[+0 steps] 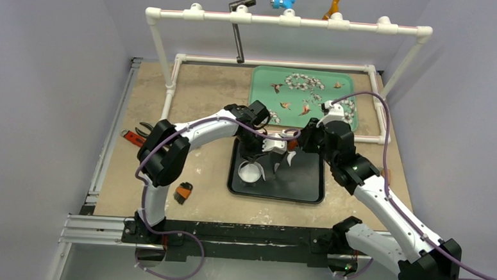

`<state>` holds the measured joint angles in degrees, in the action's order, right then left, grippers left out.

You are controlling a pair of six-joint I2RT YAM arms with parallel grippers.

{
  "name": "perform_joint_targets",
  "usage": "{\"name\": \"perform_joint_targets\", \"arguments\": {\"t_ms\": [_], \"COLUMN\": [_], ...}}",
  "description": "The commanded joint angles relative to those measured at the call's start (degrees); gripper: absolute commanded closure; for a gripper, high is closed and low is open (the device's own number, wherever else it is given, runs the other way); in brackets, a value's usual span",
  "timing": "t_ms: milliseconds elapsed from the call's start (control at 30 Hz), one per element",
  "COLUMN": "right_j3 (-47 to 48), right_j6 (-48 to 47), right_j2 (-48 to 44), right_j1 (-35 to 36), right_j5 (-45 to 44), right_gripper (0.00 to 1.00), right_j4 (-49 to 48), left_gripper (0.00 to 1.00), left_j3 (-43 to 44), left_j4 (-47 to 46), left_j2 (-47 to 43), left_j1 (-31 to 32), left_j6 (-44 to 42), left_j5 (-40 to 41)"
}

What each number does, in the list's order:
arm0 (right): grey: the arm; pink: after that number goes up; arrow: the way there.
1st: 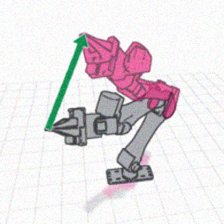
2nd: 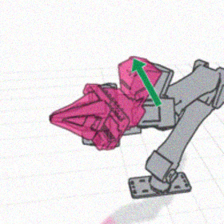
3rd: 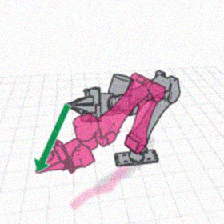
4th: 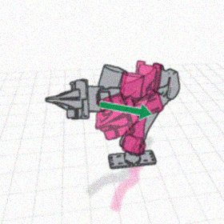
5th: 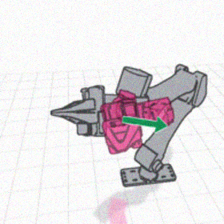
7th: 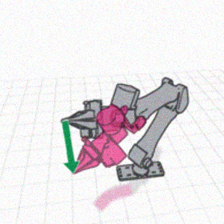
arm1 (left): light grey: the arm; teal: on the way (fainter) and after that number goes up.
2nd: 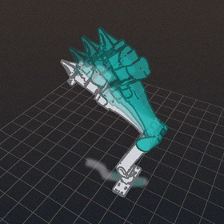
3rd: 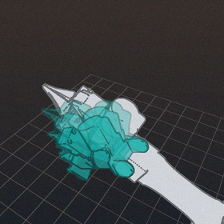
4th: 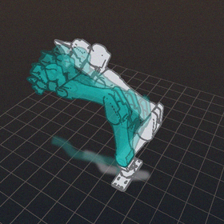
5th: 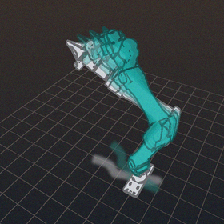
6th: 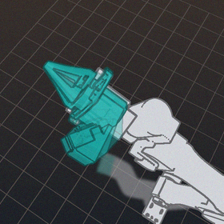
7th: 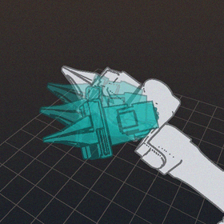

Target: Roll out the dumpling wrappers from the dough

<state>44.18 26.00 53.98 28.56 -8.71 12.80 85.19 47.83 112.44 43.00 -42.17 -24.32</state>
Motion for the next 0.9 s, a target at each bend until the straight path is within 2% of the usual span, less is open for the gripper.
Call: {"name": "perform_joint_targets", "arguments": {"t_ms": [0, 133, 267, 367, 467, 733, 867], "right_j3": [3.0, 2.0, 0.7, -0.5, -0.8, -0.8, -1.3], "right_j6": [1.5, 2.2, 3.2, 3.5, 3.5, 2.9, 2.7], "right_j2": [-1.0, -1.9, -1.9, -0.6, 1.9, 6.6, 8.0], "right_j1": [0.0, 0.0, 0.0, 0.0, 0.0, 0.0, 0.0], "right_j5": [7.7, 7.6, 8.6, 10.7, 12.7, 15.8, 16.0], "right_gripper": [1.0, 1.0, 1.0, 1.0, 1.0, 1.0, 1.0], "right_j4": [-3.2, -3.4, -5.2, -7.4, -10.1, -14.9, -16.1], "left_gripper": [0.76, 0.57, 0.55, 0.51, 0.46, 0.47, 0.57], "left_j3": [7.9, 8.7, 5.8, -1.3, -7.3, -11.7, -10.9], "left_j4": [4.6, 4.3, 2.5, -2.9, -5.8, -9.6, -10.1], "left_j2": [1.8, -1.1, -4.3, -8.3, -10.8, -9.2, -7.6], "left_j1": [0.1, -0.1, -1.6, -2.6, -2.9, -3.0, -3.0], "left_j6": [-4.9, -0.7, 10.0, 23.0, 30.1, 35.1, 35.4], "left_j5": [-1.4, -1.3, 2.5, 8.5, 9.5, 8.0, 9.2]}}
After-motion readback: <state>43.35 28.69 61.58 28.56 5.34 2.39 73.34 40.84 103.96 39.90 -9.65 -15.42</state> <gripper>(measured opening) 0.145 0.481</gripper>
